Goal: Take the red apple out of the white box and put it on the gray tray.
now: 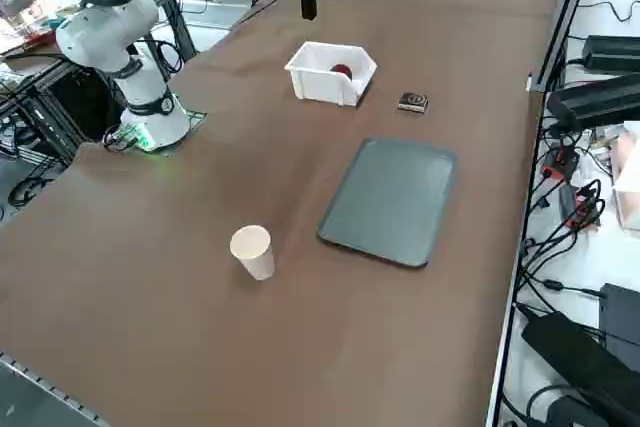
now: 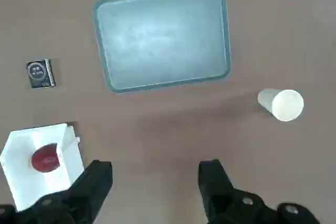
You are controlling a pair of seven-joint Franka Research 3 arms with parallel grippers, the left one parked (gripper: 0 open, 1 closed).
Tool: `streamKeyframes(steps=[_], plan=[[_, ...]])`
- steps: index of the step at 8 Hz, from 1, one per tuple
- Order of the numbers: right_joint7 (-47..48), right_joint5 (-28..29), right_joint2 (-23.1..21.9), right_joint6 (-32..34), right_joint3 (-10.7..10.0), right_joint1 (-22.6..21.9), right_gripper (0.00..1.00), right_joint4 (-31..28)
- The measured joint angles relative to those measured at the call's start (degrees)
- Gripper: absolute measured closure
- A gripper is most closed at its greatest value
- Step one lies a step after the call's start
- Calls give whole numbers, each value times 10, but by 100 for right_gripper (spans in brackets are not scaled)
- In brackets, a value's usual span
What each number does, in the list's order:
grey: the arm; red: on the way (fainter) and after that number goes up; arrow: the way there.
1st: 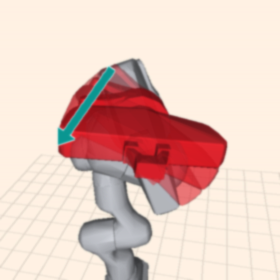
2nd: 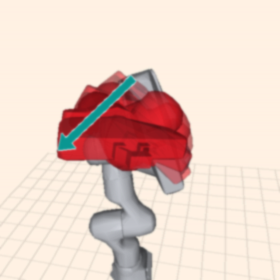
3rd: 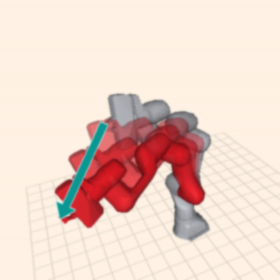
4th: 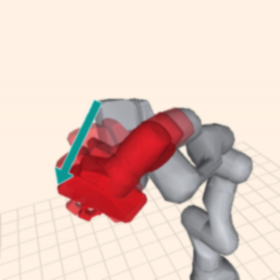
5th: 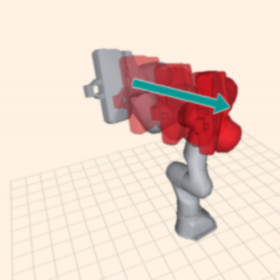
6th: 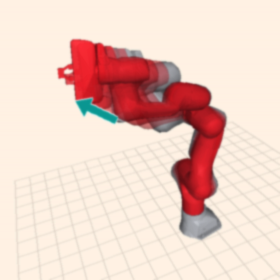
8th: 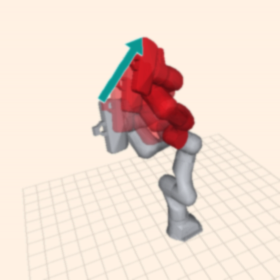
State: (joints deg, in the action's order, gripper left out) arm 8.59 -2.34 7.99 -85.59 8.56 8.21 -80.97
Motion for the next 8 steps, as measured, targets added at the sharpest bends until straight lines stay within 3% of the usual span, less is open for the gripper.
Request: streamKeyframes(steps=[2,8], plan=[[1,39,16,-14,-1,-6,0,-2],[2,42,34,-23,-2,-12,0,0]])
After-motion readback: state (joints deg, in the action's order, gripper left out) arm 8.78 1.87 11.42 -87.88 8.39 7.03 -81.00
